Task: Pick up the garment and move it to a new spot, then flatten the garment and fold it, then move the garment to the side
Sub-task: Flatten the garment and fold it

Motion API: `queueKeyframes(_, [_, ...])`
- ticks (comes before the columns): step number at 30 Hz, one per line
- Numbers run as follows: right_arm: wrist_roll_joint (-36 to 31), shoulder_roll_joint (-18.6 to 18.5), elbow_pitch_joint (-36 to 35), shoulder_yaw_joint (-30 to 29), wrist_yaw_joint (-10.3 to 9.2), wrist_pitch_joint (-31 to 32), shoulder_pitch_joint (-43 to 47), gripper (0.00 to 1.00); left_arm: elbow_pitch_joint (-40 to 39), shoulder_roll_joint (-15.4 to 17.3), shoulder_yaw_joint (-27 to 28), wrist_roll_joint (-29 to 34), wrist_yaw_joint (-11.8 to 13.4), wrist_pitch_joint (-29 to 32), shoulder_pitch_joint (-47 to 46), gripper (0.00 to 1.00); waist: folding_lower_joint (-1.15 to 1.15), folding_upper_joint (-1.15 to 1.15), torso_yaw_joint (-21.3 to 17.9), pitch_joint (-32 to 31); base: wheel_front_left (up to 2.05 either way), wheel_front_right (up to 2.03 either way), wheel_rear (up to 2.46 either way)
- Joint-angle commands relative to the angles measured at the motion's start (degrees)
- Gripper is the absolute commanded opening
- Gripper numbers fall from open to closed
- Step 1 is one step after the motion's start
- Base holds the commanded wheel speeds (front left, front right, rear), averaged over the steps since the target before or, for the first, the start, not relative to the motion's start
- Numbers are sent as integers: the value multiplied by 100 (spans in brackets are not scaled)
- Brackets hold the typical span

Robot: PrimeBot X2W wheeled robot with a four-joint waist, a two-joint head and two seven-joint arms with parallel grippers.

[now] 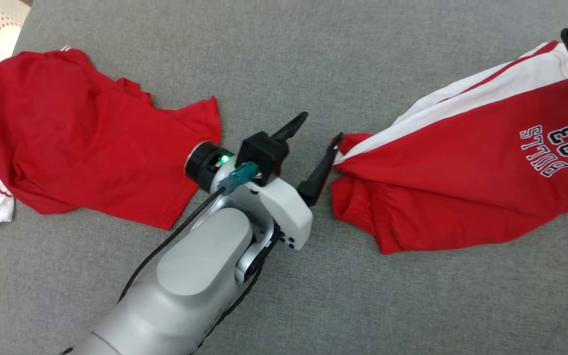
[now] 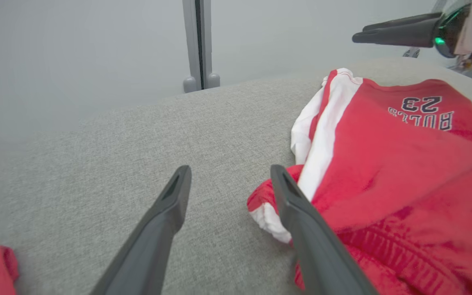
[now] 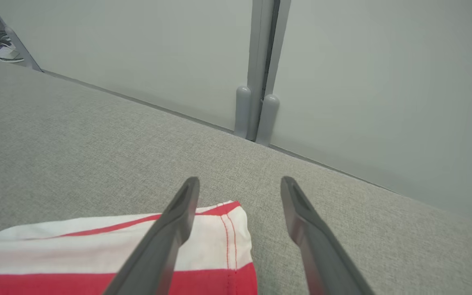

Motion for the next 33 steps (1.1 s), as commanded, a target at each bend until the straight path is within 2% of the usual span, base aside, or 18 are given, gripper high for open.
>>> queueKeyframes(1, [90, 44, 45, -60, -10, -225, 150, 100, 1, 98, 92, -69, 64, -53, 102, 100, 0, 0, -113, -166, 0, 0, 0])
queueKeyframes(8, [514, 428, -32, -414, -10, -1326, 854, 100, -129, 416, 534, -325, 324, -249, 483, 100, 0, 0, -468, -771, 0, 0, 0])
queueKeyframes(13, [275, 606, -378, -781, -10, -1612, 1360, 100, -457, 569, 1115, -680, 403, -360, 953, 100, 0, 0, -777, -1110, 0, 0, 0])
queueKeyframes(18, [-620, 834, -1032, -1860, -10, -1604, 2233, 100, -966, 759, 1530, -368, 461, -382, 1398, 100, 0, 0, -1044, -1347, 0, 0, 0])
queueKeyframes(20, [-1233, 1144, -1412, -2642, -7, -1603, 2855, 100, -1280, 877, 1773, 164, 607, -377, 1759, 100, 0, 0, -1194, -1480, 0, 0, 0])
queueKeyframes(23, [-1848, 1461, -1775, -3300, -7, -1603, 3523, 100, -1588, 791, 2175, 419, 621, -377, 2181, 100, 0, 0, -1341, -1591, 0, 0, 0])
queueKeyframes(27, [-2492, 1920, -2232, -3917, -6, -1603, 4240, 100, -1932, 703, 2642, 837, 421, -378, 2716, 100, 0, 0, -1483, -1688, 0, 0, 0])
queueKeyframes(29, [-2596, 2025, -2316, -4079, -6, -1604, 4387, 100, -1972, 682, 2731, 997, 402, -378, 2845, 100, 0, 0, -1512, -1709, 0, 0, 0])
queueKeyframes(33, [-3028, 2379, -2581, -4402, -6, -1604, 4895, 100, -2169, 399, 3146, 1379, 283, -378, 3287, 100, 0, 0, -1619, -1775, 0, 0, 0])
